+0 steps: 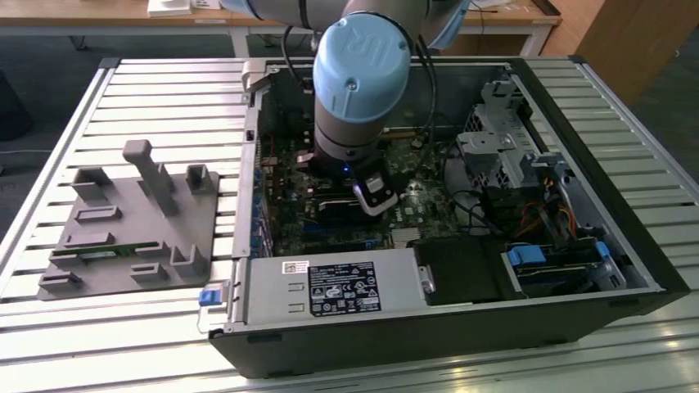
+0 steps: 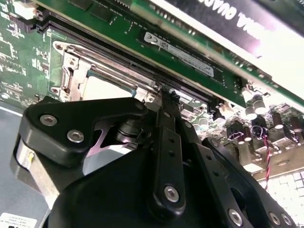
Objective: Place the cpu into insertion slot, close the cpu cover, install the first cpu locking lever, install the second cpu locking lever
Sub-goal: 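Install the second cpu locking lever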
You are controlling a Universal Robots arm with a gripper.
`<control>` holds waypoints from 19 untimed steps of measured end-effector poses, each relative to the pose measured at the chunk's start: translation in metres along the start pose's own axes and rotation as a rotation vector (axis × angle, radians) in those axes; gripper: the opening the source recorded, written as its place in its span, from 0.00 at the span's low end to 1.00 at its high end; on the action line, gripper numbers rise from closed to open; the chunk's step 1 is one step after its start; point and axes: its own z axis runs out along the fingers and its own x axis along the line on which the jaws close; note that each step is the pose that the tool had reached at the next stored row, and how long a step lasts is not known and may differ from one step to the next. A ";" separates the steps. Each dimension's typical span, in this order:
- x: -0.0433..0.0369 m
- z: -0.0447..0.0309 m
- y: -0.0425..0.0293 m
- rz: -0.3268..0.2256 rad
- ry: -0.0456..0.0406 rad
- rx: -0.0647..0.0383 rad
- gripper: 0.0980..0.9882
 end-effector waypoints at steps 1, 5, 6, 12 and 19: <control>0.0002 0.0004 0.0005 0.000 0.0001 -0.001 0.01; 0.0013 0.0027 0.0010 0.000 0.0002 -0.004 0.01; 0.0015 0.0031 0.0008 0.000 0.0001 -0.004 0.01; 0.0022 -0.0006 0.0023 0.000 0.0002 -0.003 0.01; 0.0028 -0.0196 0.0107 0.000 0.0003 -0.003 0.01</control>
